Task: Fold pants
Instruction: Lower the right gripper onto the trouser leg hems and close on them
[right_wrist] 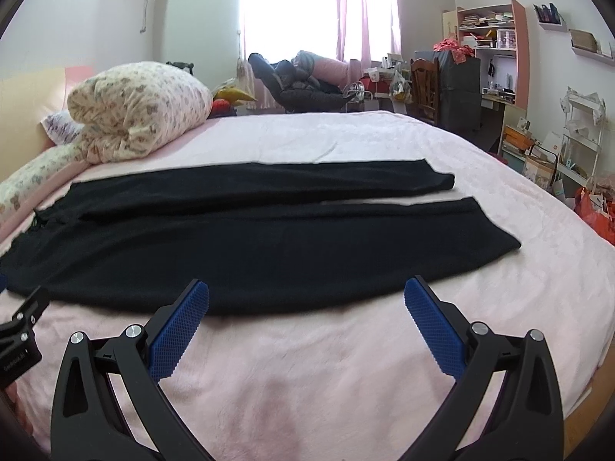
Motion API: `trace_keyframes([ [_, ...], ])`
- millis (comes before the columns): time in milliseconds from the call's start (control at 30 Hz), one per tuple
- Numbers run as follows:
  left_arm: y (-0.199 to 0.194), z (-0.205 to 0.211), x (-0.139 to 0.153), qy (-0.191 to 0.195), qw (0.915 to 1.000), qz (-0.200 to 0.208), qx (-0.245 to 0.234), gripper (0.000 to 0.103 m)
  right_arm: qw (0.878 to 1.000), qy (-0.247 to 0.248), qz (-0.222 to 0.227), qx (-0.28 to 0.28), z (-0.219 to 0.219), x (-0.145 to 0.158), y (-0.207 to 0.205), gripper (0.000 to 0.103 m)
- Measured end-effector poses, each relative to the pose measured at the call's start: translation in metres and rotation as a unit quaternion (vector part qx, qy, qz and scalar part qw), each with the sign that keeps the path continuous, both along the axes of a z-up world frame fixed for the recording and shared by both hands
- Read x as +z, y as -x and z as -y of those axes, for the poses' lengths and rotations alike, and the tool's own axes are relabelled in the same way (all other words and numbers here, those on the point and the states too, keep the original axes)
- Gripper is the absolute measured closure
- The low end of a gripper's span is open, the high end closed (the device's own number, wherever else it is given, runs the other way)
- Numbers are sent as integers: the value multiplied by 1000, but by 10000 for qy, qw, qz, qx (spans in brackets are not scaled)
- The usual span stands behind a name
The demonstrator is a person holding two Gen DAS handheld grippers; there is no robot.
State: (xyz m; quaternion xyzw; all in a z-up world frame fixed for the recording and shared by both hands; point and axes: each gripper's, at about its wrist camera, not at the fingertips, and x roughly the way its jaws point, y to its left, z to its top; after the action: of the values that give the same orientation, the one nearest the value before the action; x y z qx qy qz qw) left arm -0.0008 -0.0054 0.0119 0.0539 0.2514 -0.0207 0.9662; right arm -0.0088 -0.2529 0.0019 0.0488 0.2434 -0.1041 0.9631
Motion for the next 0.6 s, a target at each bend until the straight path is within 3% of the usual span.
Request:
trace_keyframes([
  [233, -22, 7, 41, 69, 9993, 364, 23, 2, 9989, -384, -258, -64, 45, 41, -46, 1],
  [433, -41, 4, 51, 616, 9962, 604, 78, 2, 9925, -841, -645, -610, 102, 77, -118, 1],
  [600, -46, -12, 41, 1002, 9931, 600, 29, 2, 9716, -1541, -1076, -1439, 160, 83, -202, 1],
])
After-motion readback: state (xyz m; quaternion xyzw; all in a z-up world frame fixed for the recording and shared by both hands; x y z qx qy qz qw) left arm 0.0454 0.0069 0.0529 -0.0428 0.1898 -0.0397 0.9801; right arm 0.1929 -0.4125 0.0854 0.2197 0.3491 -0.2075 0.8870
